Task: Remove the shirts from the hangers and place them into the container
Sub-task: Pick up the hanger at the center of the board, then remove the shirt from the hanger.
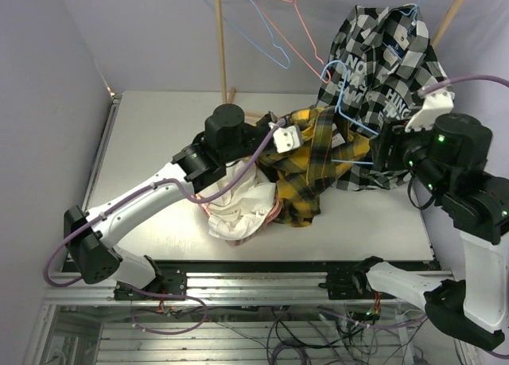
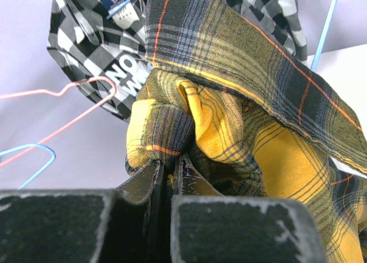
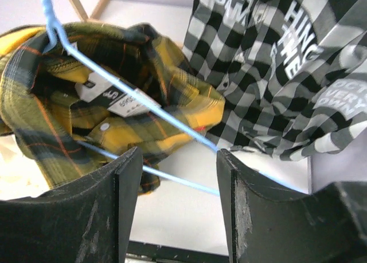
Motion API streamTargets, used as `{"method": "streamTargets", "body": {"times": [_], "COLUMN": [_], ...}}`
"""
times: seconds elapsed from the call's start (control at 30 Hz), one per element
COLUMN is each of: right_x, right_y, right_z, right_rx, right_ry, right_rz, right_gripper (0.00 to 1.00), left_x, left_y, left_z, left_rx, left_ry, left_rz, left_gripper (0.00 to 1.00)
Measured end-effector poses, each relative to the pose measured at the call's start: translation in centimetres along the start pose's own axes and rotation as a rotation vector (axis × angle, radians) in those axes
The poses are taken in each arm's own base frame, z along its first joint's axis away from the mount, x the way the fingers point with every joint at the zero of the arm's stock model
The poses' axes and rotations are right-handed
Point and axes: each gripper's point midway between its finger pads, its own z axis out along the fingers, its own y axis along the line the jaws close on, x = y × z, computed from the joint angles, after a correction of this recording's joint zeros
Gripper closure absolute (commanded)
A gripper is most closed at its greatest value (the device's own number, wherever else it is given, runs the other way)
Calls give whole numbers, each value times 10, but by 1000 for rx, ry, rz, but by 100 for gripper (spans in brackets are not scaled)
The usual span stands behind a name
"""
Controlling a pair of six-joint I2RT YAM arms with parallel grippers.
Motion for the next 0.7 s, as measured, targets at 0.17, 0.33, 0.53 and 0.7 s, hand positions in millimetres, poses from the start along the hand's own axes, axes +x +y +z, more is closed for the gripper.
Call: {"method": "streamTargets", "body": {"times": [0.17, 0.33, 0.53, 0.7], "right_x": [-22, -32, -26, -20], "right_y": [-9, -17, -13, -2], "right_z": [-26, -50, -45, -38], "right_rx": [0, -5, -23, -70], "right_ry": [-95, -170, -149, -120], "right_rz": [0, 2, -24, -47], "right_gripper": [46, 45, 45, 45], "left_x": [-20, -21, -24, -32], "left_y": [2, -3, -9, -13], "left_z": [-13, -17, -20, -30], "left_rx": [13, 39, 67, 79], "left_ry": [-47, -46, -53, -89], "left_rz": [2, -4, -24, -24], "left_gripper": [93, 93, 93, 93]}}
